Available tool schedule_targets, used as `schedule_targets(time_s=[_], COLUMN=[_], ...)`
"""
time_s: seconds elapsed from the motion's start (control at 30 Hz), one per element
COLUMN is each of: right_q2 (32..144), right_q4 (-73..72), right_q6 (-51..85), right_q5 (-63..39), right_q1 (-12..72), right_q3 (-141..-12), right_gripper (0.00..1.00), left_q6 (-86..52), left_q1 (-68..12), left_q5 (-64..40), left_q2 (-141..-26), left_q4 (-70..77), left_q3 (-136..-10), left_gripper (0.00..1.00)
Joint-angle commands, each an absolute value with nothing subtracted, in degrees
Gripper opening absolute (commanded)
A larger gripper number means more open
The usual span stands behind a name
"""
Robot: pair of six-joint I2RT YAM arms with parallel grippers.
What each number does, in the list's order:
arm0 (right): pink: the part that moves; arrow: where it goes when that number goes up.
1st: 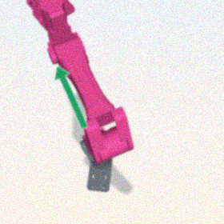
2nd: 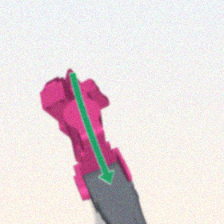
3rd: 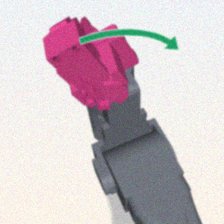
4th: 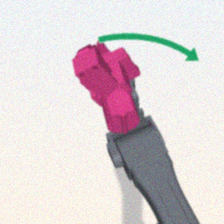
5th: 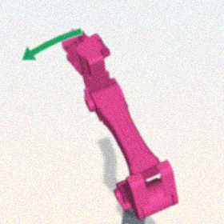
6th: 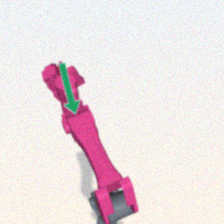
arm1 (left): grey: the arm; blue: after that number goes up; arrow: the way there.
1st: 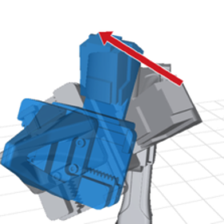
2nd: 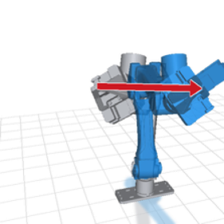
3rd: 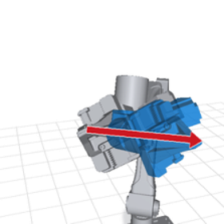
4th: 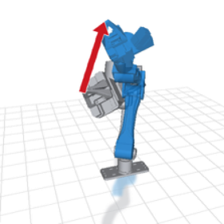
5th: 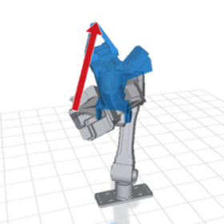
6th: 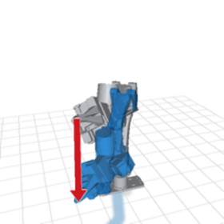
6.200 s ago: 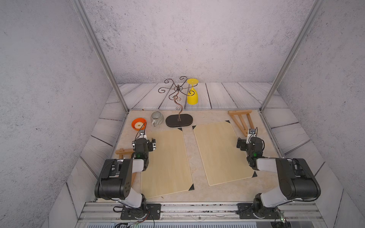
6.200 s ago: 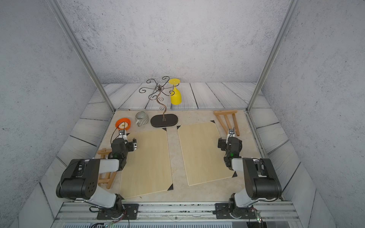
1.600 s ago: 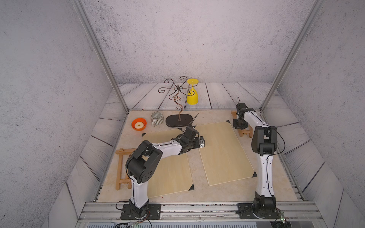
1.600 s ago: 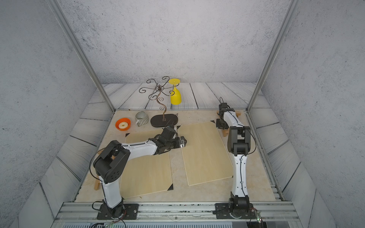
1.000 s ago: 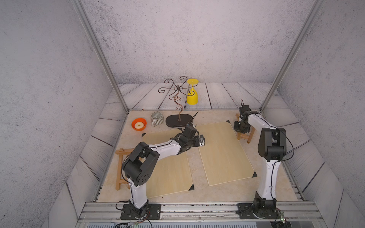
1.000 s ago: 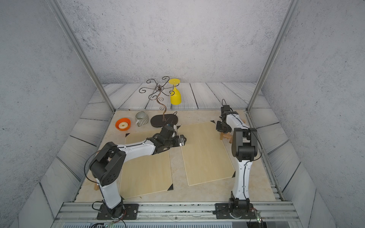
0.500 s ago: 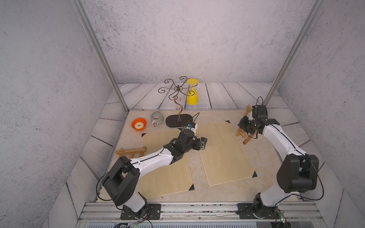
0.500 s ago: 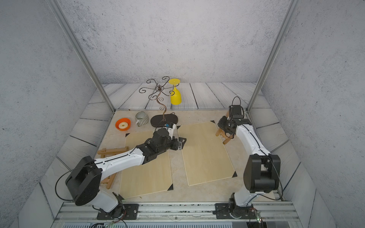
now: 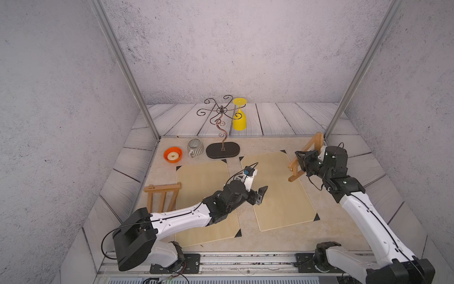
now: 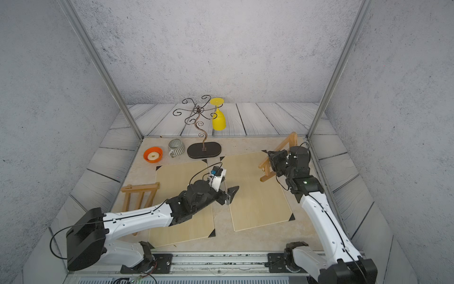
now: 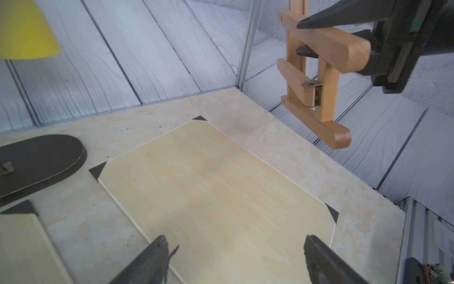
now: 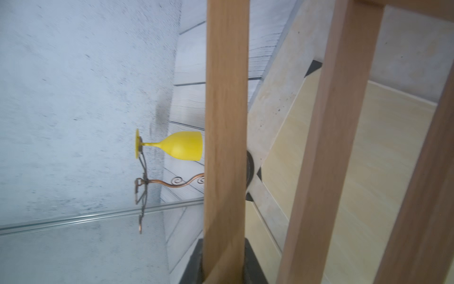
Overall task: Assemble the easel
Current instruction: Unfold the easel.
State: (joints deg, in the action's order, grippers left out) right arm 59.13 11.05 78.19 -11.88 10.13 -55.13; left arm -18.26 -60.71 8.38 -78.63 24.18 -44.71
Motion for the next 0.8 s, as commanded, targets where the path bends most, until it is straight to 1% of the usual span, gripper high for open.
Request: schedule_targets(time_s=[0.0,0.1,0.2,0.3,0.37,0.43,0.6,0.67,0.73,0.77], right_q2=[54.1,51.4,49.7,48.9,48.4,47.5,45.6,44.9,44.4,44.2], right_q4=[0.6,-1.3,-2.1,-4.0,-4.2,-4.7,-5.4,-5.3,-4.9,-4.8], right_q6=[87.8,92.2,95.6,97.8,98.6,99.7,101.1,101.4,101.8,102.1], right_q5=[-5.0,-1.5,0.5,0.9,1.0,1.6,2.4,2.3,2.1,2.0], right_q1=[13.0,14.9,16.3,17.5,17.6,17.6,17.8,17.8,17.7,17.8], right_q3=[-53.1,-51.2,-50.3,-49.5,-49.4,-48.7,-47.7,-47.6,-47.6,-47.6], right_gripper=[0.0,0.0,0.0,0.0,0.0,0.0,0.0,0.0,0.0,0.0], left_q6=[-16.1,-14.4,-10.5,-7.8,-5.3,-4.6,-3.1,-2.3,-1.7,-1.6], left_q1=[-63.0,-64.7,-65.6,-66.1,-66.2,-66.2,-66.2,-66.2,-66.2,-66.2], left_q5=[9.8,9.2,5.1,3.7,2.8,3.4,4.5,5.2,6.0,6.6], left_q2=[-79.9,-82.7,-86.2,-90.3,-92.5,-94.3,-98.2,-99.4,-100.2,-100.6], left_q4=[33.5,42.3,52.2,60.0,64.3,65.5,65.3,66.0,65.7,65.0], left_q3=[-44.7,-44.4,-43.8,-44.4,-44.9,-46.0,-50.6,-51.8,-53.2,-54.1], left_gripper=[0.87,0.84,0.81,0.79,0.77,0.72,0.72,0.68,0.67,0.64])
